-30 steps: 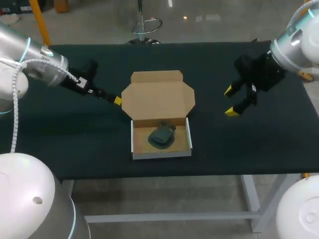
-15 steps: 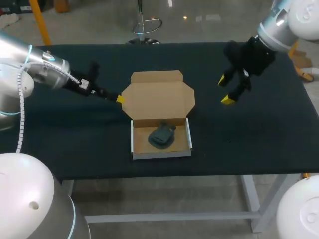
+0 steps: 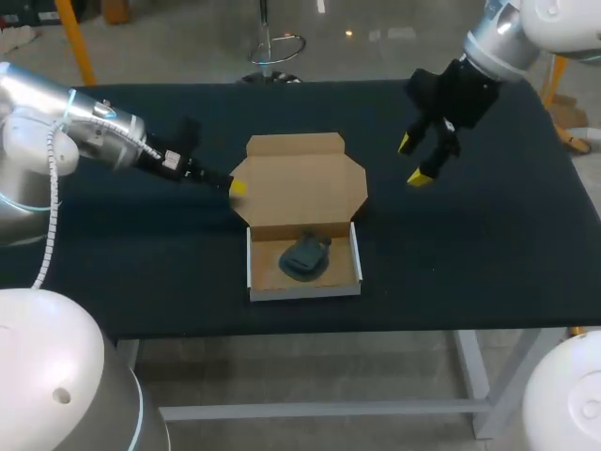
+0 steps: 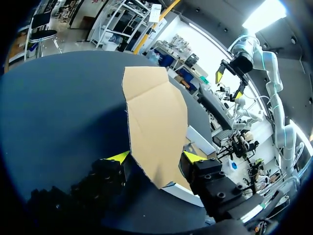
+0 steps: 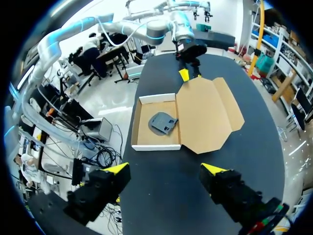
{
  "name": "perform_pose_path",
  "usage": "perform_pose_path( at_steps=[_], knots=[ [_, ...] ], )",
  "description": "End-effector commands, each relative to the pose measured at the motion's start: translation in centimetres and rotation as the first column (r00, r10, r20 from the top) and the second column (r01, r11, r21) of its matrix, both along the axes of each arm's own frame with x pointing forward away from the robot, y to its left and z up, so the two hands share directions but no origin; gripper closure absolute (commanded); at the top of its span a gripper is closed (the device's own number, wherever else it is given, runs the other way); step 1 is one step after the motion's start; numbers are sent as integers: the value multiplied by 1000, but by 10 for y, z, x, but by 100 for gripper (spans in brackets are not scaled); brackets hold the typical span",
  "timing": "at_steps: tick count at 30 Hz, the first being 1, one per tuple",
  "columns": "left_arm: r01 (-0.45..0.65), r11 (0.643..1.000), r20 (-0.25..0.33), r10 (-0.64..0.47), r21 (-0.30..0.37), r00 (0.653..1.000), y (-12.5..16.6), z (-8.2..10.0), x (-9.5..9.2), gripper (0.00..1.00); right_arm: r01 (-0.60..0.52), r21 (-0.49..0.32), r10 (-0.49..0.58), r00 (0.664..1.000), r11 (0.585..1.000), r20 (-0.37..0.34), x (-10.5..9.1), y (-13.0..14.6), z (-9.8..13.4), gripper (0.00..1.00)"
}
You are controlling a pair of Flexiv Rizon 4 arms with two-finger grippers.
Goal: Assemble the packaging by folding the flat box into shape, placing the metal phone stand inside, and closing the box properly
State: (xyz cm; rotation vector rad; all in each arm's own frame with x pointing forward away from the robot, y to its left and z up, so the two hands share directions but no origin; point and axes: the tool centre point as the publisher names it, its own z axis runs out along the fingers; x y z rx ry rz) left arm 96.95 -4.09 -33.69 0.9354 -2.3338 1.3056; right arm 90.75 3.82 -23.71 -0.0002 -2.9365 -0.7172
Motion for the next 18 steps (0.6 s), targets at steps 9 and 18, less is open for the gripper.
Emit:
perform_pose_path(
  at_steps=[9, 18],
  knots=[
    [28, 999, -2, -28, -33, 1000, -21, -3, 0, 45, -76, -12, 75, 993, 997, -89, 12, 7, 3, 0],
    [38, 997, 29, -36, -74, 999, -27, 0, 0, 58, -82, -9, 80, 992, 997, -96, 12, 5, 3, 0]
  ],
)
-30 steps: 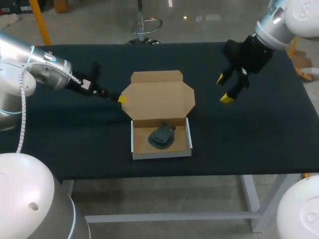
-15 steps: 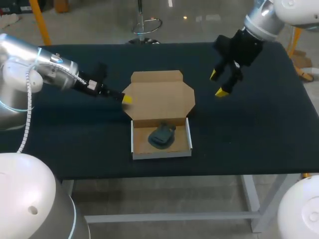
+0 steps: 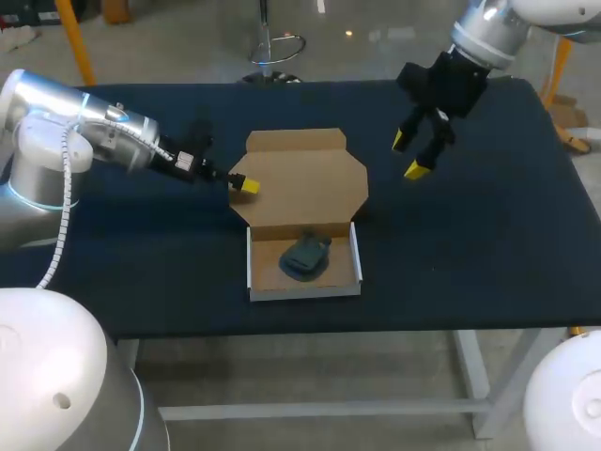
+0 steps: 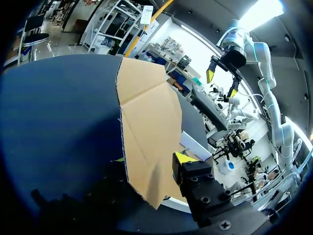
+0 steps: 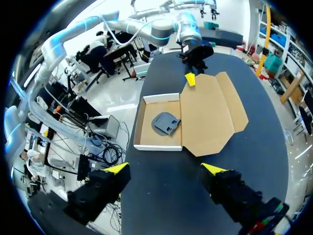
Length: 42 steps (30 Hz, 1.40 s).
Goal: Assemble the packaging by folding the flat box into shape, placing the metal phone stand inside, and closing the box properly
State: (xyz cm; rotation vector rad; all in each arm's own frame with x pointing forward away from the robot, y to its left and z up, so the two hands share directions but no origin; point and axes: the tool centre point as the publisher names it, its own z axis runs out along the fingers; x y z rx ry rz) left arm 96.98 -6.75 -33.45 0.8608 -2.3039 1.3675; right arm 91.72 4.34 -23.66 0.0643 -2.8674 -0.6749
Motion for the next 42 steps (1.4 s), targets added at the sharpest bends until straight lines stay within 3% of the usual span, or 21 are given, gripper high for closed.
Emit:
perform_pose_path(
  at_steps=[1, 18, 25, 34, 42],
  knots=[
    [1, 1000, 9, -1, -21, 1000, -1, -2, 0, 58, -21, 1, 21, 999, 1000, -32, 3, 0, 3, 0],
    [-6, 998, 51, 10, -70, 999, -13, 2, 2, 63, -34, -8, 34, 999, 999, -34, 2, 3, 4, 0],
    [-5, 997, 58, 10, -81, 998, -14, 3, 2, 71, -34, -16, 33, 999, 999, -40, 0, 4, 3, 0],
    [-6, 995, 66, 13, -99, 998, -14, 1, 2, 70, -38, -23, 37, 998, 999, -47, 1, 7, 2, 0],
    [11, 994, 88, -2, -106, 996, -14, 2, 2, 77, -39, -27, 37, 998, 999, -50, 1, 9, 2, 0]
  ],
)
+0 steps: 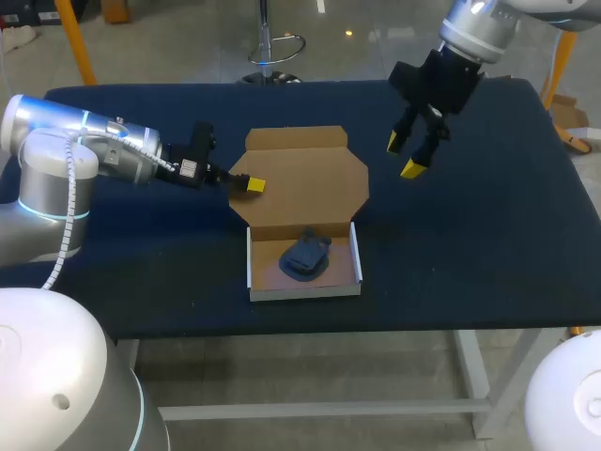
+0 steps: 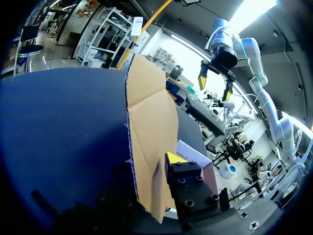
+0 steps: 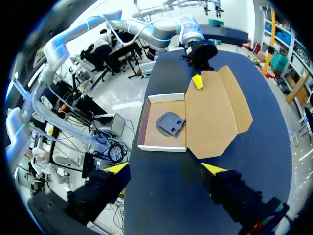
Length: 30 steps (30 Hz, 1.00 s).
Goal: Assemble the packaging by folding the flat box into shape, placing the metal phone stand inside, and closing the box properly
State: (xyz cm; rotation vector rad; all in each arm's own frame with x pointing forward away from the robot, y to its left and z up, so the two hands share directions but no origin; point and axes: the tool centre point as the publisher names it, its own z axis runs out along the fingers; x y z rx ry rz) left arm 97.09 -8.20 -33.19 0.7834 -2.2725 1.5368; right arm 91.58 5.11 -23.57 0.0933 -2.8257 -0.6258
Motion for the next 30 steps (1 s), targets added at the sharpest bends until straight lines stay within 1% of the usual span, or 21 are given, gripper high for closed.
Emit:
perform_pose_path(
  at_steps=[1, 6, 9, 11, 14, 16, 24, 26, 27, 28, 30],
  knots=[
    [7, 1000, 5, -7, -3, 1000, 0, 0, 1, 78, -5, -4, 5, 1000, 1000, -7, 2, 1, 1, 0],
    [17, 1000, 18, -17, -7, 1000, -1, 0, 0, 80, -6, -6, 6, 1000, 1000, -11, 2, 2, 0, 0],
    [34, 999, 29, -33, -9, 999, -1, 1, -1, 76, -6, -7, 6, 1000, 1000, -13, 2, 2, 0, 0],
    [41, 999, 35, -41, -10, 999, -1, 1, -1, 77, -6, -8, 6, 1000, 1000, -13, 2, 2, 0, 0],
    [46, 999, 41, -45, -11, 998, -1, 1, -2, 82, -5, -8, 5, 1000, 1000, -15, 2, 2, 0, 0],
    [48, 999, 46, -47, -12, 998, -2, 2, -2, 89, -5, -9, 5, 1000, 1000, -15, 1, 2, 0, 0],
    [51, 999, 59, -50, -19, 997, -1, 2, -2, 87, -6, -10, 6, 1000, 1000, -17, 1, 2, 0, 0],
    [55, 998, 69, -53, -22, 996, -1, 3, -3, 91, -7, -10, 7, 1000, 1000, -18, 1, 2, -1, 0],
    [55, 998, 72, -53, -22, 996, -1, 3, -3, 98, -7, -10, 7, 1000, 1000, -18, 1, 2, -1, 0],
    [59, 998, 78, -57, -24, 995, -1, 4, -3, 100, -7, -10, 7, 1000, 1000, -18, 1, 2, -1, 0],
    [78, 997, 97, -75, -21, 992, -2, 5, -4, 100, -7, -11, 7, 1000, 1000, -19, 1, 2, -1, 0]
  ],
)
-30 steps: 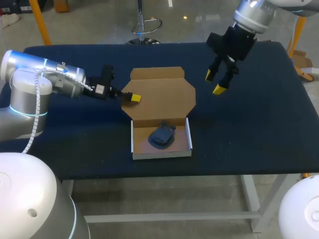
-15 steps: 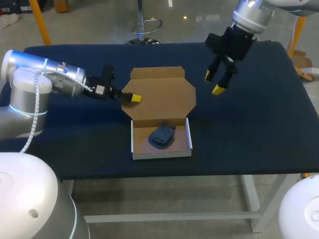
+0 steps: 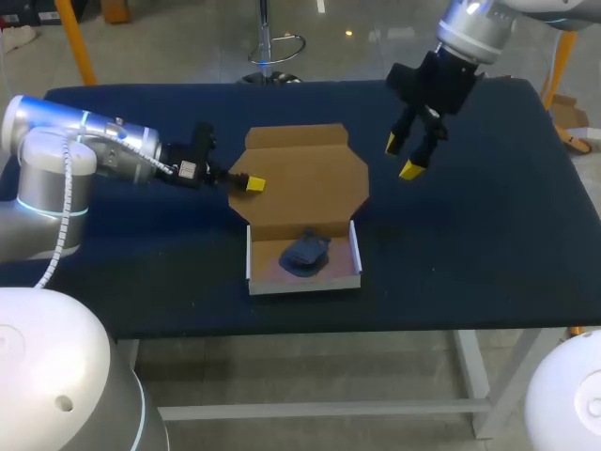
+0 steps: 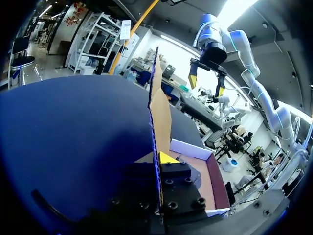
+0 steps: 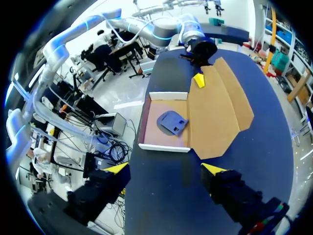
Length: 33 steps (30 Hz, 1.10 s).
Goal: Assemble the packaging by folding the flat box into shape, placing the metal phone stand inside, and closing the box properly
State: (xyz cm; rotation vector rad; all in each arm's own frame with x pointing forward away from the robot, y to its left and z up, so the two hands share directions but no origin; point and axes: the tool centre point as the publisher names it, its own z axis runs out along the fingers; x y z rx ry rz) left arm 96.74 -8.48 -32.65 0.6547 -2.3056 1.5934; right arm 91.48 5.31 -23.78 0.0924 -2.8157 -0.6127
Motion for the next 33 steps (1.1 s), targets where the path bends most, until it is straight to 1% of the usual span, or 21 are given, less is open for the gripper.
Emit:
perform_pose_path(
  at_steps=[1, 15, 20, 28, 29, 33],
  knots=[
    [36, 999, 25, -36, 4, 999, 1, 0, -2, 100, -4, -3, 4, 1000, 1000, -7, 2, 0, 2, 0],
    [36, 999, 25, -36, 4, 999, 1, 0, -2, 100, -10, -8, 10, 1000, 1000, 10, 2, 3, 8, 0],
    [36, 999, 25, -36, 4, 999, 1, 0, -2, 100, -9, -18, 10, 1000, 1000, 22, 0, 1, 13, 0],
    [36, 999, 25, -36, 4, 999, 1, 0, -2, 100, -10, -34, 11, 999, 999, 47, 4, 5, 21, 0],
    [24, 1000, 40, -25, 14, 999, 1, -1, -3, 100, -7, -42, 10, 999, 999, 54, 4, 6, 22, 0],
    [18, 1000, 105, -18, 3, 994, 4, 2, -9, 100, -4, -58, 8, 998, 998, 67, 4, 8, 26, 0]
  ],
)
